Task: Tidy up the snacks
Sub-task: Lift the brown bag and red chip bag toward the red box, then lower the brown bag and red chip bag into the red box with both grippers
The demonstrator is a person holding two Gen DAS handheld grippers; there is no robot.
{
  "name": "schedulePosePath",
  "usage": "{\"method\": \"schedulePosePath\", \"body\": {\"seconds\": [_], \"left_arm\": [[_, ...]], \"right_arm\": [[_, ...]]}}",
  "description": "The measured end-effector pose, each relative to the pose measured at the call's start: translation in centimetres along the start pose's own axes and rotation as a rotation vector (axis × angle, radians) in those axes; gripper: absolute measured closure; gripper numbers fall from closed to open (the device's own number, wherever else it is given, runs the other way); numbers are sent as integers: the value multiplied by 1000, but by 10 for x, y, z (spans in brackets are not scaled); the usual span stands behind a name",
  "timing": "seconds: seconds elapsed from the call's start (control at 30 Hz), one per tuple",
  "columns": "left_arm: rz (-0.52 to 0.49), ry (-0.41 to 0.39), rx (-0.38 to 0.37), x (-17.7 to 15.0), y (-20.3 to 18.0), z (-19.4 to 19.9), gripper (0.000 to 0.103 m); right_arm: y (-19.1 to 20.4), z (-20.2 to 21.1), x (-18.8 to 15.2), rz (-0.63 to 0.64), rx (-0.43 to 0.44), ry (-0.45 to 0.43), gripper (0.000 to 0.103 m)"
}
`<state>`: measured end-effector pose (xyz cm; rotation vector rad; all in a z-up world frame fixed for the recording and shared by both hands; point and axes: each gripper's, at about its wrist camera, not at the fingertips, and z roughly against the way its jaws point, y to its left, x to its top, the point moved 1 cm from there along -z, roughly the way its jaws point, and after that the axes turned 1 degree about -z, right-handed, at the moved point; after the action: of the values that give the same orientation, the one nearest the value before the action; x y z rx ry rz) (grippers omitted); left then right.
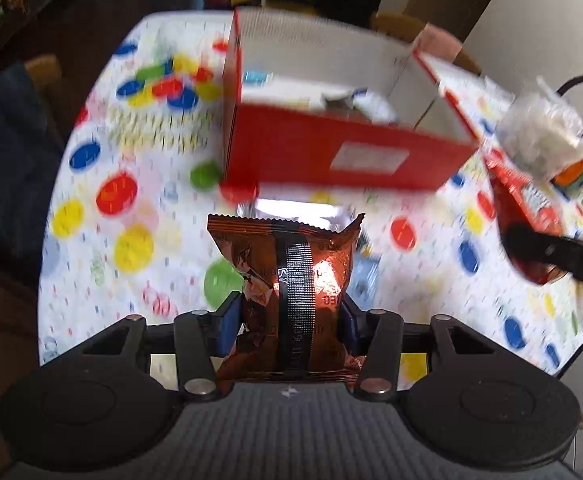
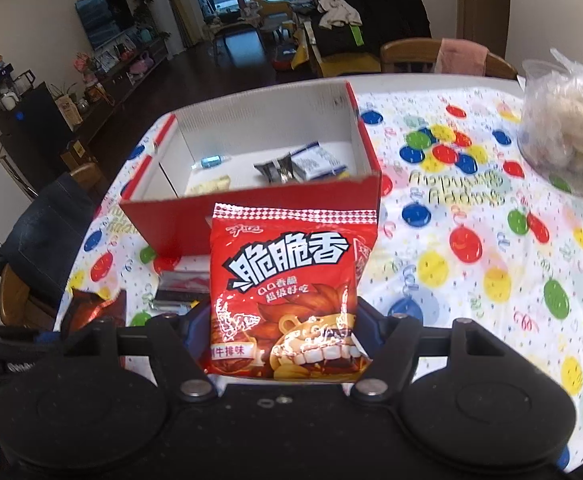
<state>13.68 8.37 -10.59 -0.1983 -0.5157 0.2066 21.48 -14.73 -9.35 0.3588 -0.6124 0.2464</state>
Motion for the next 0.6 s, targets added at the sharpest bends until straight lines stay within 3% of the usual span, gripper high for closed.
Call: {"method": "schedulePosePath", "body": {"seconds": [0.3,0.6], "left_arm": [[-37,-92,3,53,-19,20,55],[-60,-136,50,110,-31,8,55]], "right_arm": [[-3,-2,46,42,18,-56,33],[-5,-24,94,105,24,-82,33]]}}
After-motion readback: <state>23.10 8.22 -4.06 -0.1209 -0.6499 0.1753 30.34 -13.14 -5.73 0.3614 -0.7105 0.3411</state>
